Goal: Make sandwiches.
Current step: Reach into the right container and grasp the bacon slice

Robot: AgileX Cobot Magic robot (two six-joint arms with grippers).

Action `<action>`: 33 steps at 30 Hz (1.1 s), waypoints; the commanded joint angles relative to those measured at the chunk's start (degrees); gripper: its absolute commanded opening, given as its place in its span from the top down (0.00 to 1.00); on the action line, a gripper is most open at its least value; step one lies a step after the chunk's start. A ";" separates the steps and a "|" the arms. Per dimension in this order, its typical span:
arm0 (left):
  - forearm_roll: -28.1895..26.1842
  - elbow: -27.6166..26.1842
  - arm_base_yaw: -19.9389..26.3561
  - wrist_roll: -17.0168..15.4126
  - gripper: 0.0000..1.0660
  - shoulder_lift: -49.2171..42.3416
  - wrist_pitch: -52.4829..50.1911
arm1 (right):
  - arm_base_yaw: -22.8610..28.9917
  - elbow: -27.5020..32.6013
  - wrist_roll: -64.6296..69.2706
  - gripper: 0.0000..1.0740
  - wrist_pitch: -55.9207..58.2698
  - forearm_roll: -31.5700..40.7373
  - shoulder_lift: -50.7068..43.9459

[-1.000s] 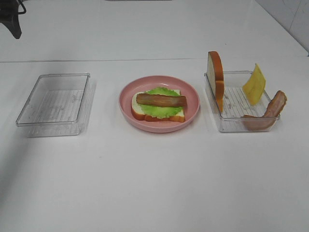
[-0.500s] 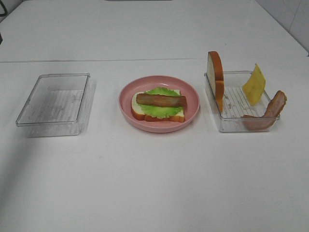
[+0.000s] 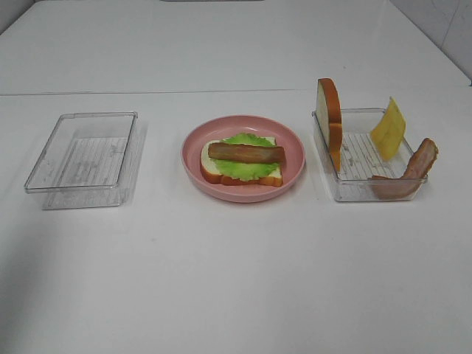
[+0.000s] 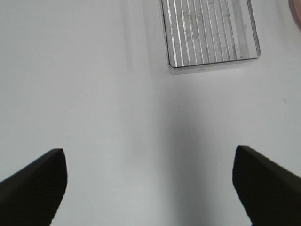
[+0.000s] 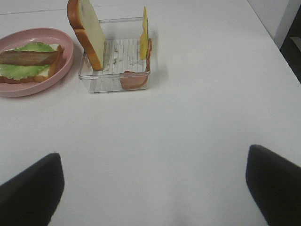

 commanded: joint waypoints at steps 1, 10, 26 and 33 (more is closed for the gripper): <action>-0.57 5.73 -0.11 0.40 0.16 -9.80 -0.92 | -0.29 0.17 -0.23 0.08 -0.57 -0.46 -1.78; -0.52 17.76 -0.11 0.40 0.16 -38.56 1.60 | -0.29 0.17 -0.23 0.08 -0.57 -0.46 -1.78; -1.43 23.66 -0.11 0.46 0.16 -58.90 6.07 | -0.29 0.17 -0.23 0.08 -0.57 -0.46 -1.78; -2.06 24.06 -0.11 -0.34 0.16 -59.01 5.50 | -0.29 0.17 -0.23 0.08 -0.57 -0.52 -1.66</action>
